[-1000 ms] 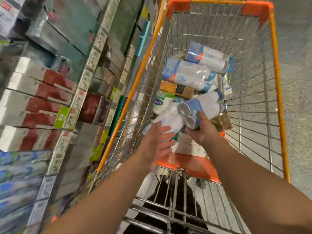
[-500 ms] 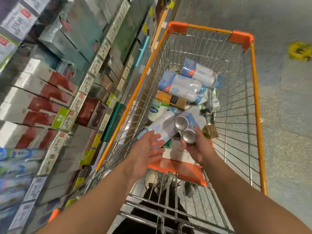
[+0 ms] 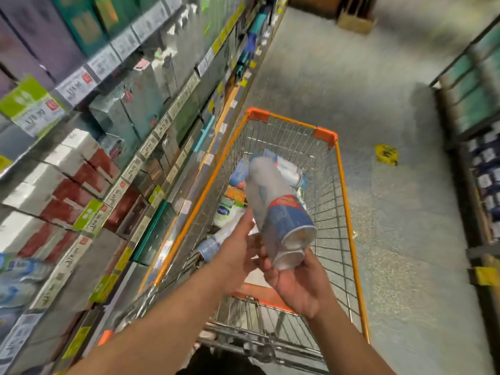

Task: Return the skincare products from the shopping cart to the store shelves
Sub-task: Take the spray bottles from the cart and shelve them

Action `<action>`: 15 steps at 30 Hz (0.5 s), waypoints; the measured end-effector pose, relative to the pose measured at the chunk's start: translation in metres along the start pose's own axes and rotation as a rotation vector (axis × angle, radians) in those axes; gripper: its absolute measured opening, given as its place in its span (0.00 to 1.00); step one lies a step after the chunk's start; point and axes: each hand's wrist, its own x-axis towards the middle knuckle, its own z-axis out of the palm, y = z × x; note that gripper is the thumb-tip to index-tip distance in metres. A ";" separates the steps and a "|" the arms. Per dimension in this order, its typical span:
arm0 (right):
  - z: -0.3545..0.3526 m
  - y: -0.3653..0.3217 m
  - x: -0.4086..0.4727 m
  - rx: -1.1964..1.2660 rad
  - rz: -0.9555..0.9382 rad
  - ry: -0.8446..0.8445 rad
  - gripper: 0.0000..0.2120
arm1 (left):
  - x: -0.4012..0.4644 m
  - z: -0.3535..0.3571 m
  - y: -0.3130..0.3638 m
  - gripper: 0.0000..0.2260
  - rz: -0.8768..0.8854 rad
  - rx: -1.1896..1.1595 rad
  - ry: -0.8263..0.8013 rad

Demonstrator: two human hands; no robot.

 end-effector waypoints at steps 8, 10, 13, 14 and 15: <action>0.056 0.026 -0.029 -0.250 -0.094 -0.163 0.28 | -0.045 0.012 0.032 0.49 0.263 -0.105 -0.163; 0.064 0.029 -0.038 -0.303 -0.107 -0.165 0.29 | -0.054 0.015 0.036 0.57 0.285 -0.119 -0.179; 0.089 0.025 -0.049 -0.499 -0.100 -0.105 0.32 | -0.065 0.017 0.043 0.58 0.294 -0.152 -0.204; 0.097 0.021 -0.051 -0.555 -0.070 -0.105 0.32 | -0.068 0.018 0.046 0.57 0.331 -0.163 -0.207; 0.103 0.016 -0.053 -0.577 -0.069 -0.116 0.32 | -0.072 0.020 0.049 0.55 0.388 -0.166 -0.204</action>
